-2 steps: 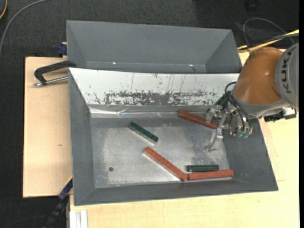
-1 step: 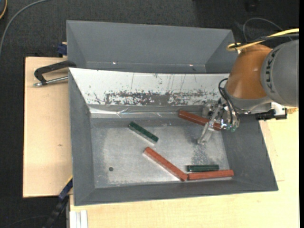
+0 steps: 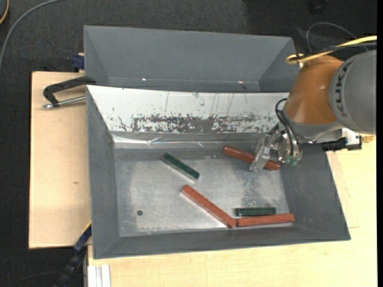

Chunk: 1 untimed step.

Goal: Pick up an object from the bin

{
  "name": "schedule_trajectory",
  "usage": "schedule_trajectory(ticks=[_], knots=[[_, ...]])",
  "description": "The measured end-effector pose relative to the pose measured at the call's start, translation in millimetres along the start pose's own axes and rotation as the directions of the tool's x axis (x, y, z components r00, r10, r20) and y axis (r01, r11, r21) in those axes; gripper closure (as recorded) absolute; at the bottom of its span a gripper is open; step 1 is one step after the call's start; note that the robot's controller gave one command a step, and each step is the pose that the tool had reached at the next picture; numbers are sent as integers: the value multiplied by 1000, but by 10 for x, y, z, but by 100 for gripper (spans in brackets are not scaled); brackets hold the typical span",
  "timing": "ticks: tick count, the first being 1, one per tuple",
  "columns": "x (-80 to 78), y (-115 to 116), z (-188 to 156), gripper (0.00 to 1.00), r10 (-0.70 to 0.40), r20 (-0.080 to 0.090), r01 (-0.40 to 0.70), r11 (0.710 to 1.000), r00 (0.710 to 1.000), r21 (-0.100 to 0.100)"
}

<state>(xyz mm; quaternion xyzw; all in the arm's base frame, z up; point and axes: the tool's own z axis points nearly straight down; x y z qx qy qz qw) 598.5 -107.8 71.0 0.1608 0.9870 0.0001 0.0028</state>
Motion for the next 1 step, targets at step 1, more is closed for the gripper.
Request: schedule_trajectory(ticks=[1], knots=[[232,455,-1456,100,-48,9,48,999,999,-4]])
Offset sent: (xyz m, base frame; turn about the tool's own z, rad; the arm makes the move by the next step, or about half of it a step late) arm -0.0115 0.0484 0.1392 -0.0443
